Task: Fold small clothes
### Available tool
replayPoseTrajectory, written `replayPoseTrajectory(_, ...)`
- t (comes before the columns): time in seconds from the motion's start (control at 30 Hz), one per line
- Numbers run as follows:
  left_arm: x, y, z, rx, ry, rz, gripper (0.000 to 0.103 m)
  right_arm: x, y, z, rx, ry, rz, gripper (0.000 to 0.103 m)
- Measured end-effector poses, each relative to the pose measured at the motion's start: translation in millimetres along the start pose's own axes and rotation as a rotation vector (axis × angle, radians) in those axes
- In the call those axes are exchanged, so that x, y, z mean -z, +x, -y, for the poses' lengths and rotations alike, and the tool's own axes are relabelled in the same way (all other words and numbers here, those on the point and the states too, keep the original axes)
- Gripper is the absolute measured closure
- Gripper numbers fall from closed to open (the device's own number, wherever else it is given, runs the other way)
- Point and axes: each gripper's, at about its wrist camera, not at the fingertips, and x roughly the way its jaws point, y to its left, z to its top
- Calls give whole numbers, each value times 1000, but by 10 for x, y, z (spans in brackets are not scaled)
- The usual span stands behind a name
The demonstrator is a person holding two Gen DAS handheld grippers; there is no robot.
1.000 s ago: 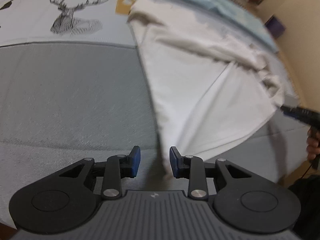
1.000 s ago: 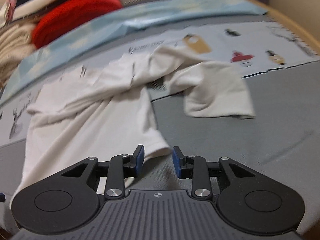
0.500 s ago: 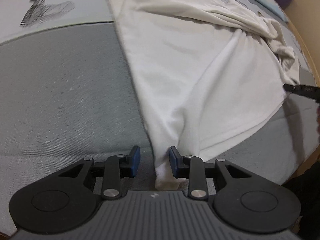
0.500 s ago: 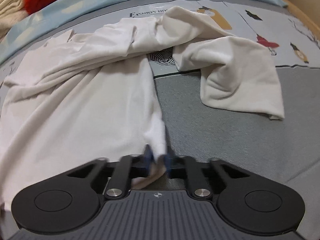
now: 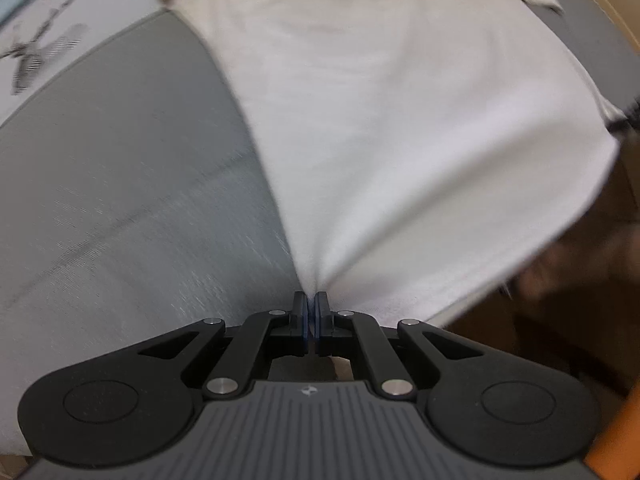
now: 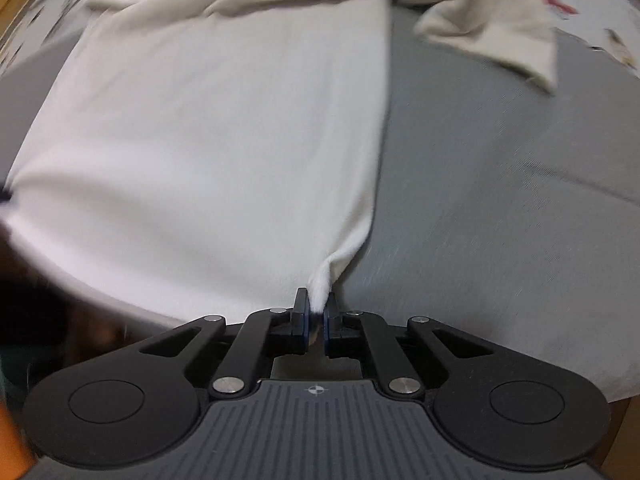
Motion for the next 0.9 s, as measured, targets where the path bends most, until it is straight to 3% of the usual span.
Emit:
replayPoseTrajectory(0.13,-66,-55,-72,9,-18,9,94,75,-115,68,-68,-11,4,94)
replayPoseTrajectory(0.23,-253,-192,-261,-25,-117,106,85,-4,-226,119,-21,24,74,86)
replayPoseTrajectory(0.3,-373,-273,-371,-20,-180,174,84,-121,-327,186,20,80,167,71)
replayPoseTrajectory(0.37,-511,-345,-408,-29,-219,250,84,-250,-380,250,30,140,228,69)
replayPoseTrajectory(0.47,-841,-414,-170,-38,-248,337,84,-389,-316,298,7,205,278,67)
replayPoseTrajectory(0.57,-1163,-447,242,-45,-212,441,84,-466,-41,190,10,175,211,67)
replayPoseTrajectory(0.63,-1479,-463,553,-33,-150,516,84,-531,101,146,37,112,153,87)
replayPoseTrajectory(0.7,-1748,-448,833,-26,-90,588,84,-511,122,81,52,64,139,96)
replayPoseTrajectory(0.8,-2168,-319,1207,3,-48,632,84,-426,34,80,-4,37,141,98)
replayPoseTrajectory(0.9,-2520,-91,1485,35,-26,639,79,-302,23,127,26,12,123,97)
